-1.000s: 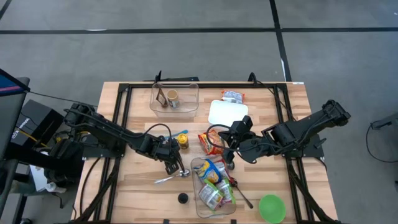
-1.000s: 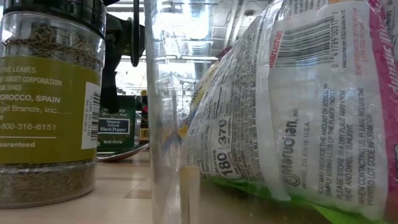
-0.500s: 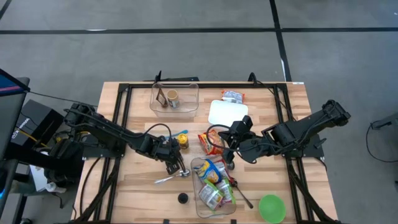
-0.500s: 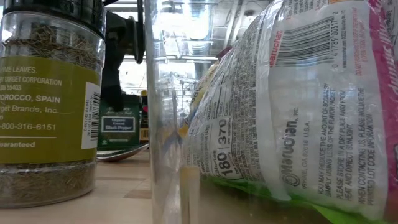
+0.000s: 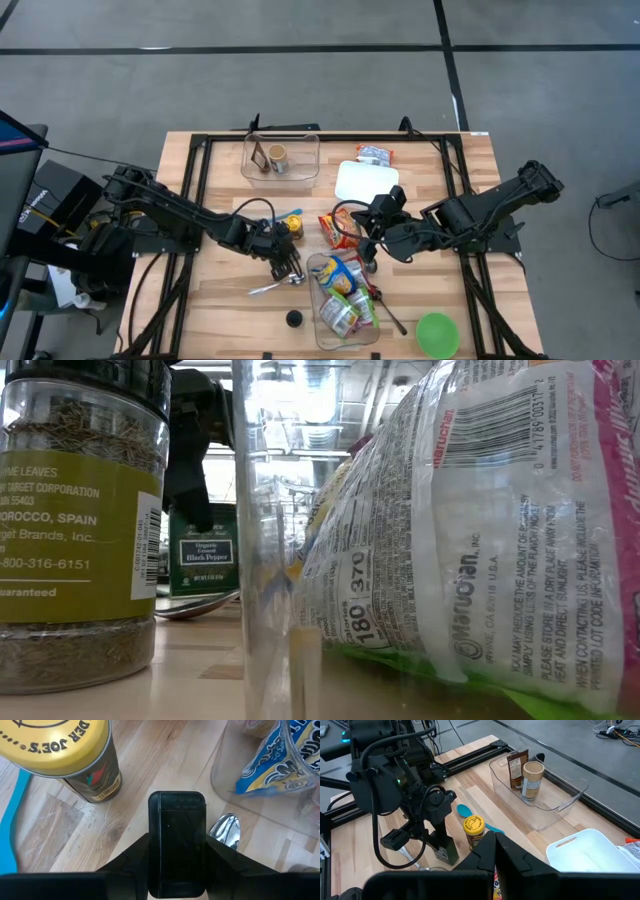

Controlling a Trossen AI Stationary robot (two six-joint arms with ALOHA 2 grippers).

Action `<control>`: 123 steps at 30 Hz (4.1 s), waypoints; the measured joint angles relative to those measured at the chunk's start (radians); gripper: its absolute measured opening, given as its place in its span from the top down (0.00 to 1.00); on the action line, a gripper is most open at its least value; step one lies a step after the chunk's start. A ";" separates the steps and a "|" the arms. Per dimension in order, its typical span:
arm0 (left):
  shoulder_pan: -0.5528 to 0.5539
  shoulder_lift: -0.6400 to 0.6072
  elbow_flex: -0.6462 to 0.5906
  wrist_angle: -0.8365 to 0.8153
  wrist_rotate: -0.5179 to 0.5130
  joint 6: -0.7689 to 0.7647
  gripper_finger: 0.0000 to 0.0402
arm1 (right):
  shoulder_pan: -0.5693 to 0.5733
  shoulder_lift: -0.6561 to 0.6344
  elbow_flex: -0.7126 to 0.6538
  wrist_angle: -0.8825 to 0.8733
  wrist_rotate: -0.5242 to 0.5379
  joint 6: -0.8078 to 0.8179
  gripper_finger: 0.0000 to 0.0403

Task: Pick & Place Food Item
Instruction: Put the green seasoning bottle into the top transparent bin

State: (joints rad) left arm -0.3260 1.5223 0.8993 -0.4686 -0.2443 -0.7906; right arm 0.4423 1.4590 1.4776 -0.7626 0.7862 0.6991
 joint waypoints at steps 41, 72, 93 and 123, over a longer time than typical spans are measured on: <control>-0.029 -0.387 0.005 0.076 -0.112 -0.054 0.68 | 0.000 0.000 0.000 0.015 0.001 -0.001 1.00; 0.342 -0.405 0.005 0.241 -0.169 0.211 0.67 | 0.000 0.000 0.000 0.045 0.000 -0.026 1.00; 0.741 -0.400 0.004 0.142 0.130 0.570 0.67 | 0.000 0.000 0.000 0.061 0.000 -0.026 1.00; 0.899 -0.264 0.004 -0.133 0.189 0.950 0.67 | 0.000 0.000 0.000 0.060 -0.002 -0.018 1.00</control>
State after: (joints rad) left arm 0.5734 1.2580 0.9035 -0.6015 -0.0555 0.1593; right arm 0.4427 1.4593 1.4773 -0.7025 0.7837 0.6806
